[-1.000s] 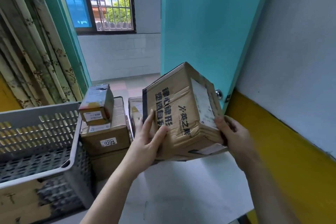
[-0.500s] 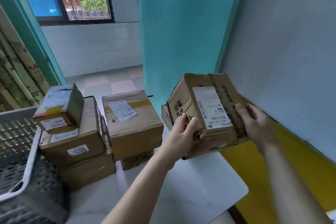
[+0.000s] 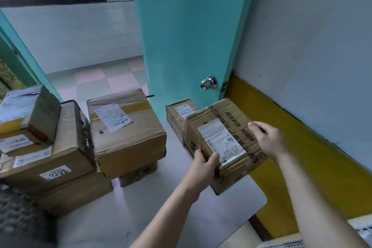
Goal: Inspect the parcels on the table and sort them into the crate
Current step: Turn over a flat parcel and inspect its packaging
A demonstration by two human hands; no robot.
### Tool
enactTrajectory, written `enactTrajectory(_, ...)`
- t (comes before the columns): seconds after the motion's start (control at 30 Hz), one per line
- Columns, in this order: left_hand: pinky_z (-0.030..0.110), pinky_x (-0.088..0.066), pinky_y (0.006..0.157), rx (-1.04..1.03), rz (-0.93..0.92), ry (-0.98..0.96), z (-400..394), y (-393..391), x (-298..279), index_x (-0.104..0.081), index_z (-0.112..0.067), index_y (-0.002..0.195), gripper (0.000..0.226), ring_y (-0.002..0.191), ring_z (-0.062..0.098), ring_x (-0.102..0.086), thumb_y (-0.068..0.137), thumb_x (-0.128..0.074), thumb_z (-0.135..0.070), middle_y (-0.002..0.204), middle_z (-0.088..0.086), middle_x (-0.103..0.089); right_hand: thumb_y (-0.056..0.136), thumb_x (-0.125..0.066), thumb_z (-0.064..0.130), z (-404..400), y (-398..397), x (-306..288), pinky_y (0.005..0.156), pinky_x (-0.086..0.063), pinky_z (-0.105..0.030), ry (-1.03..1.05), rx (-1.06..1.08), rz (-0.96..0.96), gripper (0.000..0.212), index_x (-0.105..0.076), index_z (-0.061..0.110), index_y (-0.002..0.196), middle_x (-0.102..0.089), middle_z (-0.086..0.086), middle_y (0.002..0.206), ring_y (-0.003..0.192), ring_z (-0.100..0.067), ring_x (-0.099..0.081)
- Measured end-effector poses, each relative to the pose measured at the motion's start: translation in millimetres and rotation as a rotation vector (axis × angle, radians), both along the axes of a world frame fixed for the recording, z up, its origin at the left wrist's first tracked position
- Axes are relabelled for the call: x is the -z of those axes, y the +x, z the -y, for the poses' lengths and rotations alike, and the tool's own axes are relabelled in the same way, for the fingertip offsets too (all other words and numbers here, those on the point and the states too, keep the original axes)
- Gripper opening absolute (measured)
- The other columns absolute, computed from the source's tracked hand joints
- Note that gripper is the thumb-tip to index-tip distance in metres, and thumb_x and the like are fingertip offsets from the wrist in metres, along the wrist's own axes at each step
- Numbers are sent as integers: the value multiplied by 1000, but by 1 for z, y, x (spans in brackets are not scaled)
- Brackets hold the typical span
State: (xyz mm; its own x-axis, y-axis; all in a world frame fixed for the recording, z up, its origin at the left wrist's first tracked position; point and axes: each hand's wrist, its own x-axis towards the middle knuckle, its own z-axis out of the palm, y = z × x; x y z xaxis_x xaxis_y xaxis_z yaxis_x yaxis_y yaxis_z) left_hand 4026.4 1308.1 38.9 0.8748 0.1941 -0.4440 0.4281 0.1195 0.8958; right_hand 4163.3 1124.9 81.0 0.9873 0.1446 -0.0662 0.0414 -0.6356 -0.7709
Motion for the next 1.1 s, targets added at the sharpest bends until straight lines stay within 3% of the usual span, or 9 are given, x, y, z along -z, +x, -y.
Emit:
enactTrajectory(0.17, 46, -50, 110, 18, -81, -48, 1, 12, 22, -38, -20, 150, 55, 127, 19, -60, 104, -52, -47, 144, -4, -58, 101, -54, 48, 1, 10, 27, 92, -45, -31, -56, -1, -67, 45, -64, 19, 133, -67, -5, 130, 109, -19, -54)
enactTrajectory(0.37, 46, -49, 111, 12, -140, -89, -2, 25, 43, -39, -19, 150, 57, 127, 22, -59, 104, -48, -52, 144, -2, -58, 102, -51, 48, -8, 27, 55, 104, -48, -42, -70, 19, -118, 43, -65, 21, 131, -67, -5, 130, 122, -29, -58)
enactTrajectory(0.53, 49, -49, 111, 8, -170, -102, -6, 37, 62, -39, -25, 149, 66, 129, 21, -57, 96, -48, -62, 145, -5, -57, 105, -45, 43, -13, 39, 73, 103, -40, -32, -70, -3, -173, 44, -62, 17, 136, -63, -6, 137, 127, -28, -54)
enactTrajectory(0.77, 48, -42, 117, -13, -147, -144, -5, 49, 71, -29, -29, 153, 47, 135, 18, -52, 109, -43, -38, 151, -10, -51, 105, -45, 46, -14, 52, 94, 103, -38, -32, -87, 10, -201, 46, -59, 20, 140, -60, -5, 142, 131, -28, -52)
enactTrajectory(0.97, 47, -42, 118, 1, -121, -110, -3, 58, 76, -28, -28, 153, 50, 136, 21, -55, 108, -45, -39, 150, -7, -54, 105, -43, 49, -17, 68, 105, 106, -38, -36, -101, 1, -233, 47, -57, 22, 141, -59, -4, 143, 132, -28, -51)
enactTrajectory(1.1, 50, -45, 114, -21, -113, -17, -2, 60, 80, -31, -25, 153, 64, 132, 23, -58, 97, -49, -51, 146, -6, -57, 105, -44, 48, -13, 73, 112, 102, -40, -36, -118, -6, -255, 44, -59, 23, 138, -61, -5, 138, 127, -29, -53)
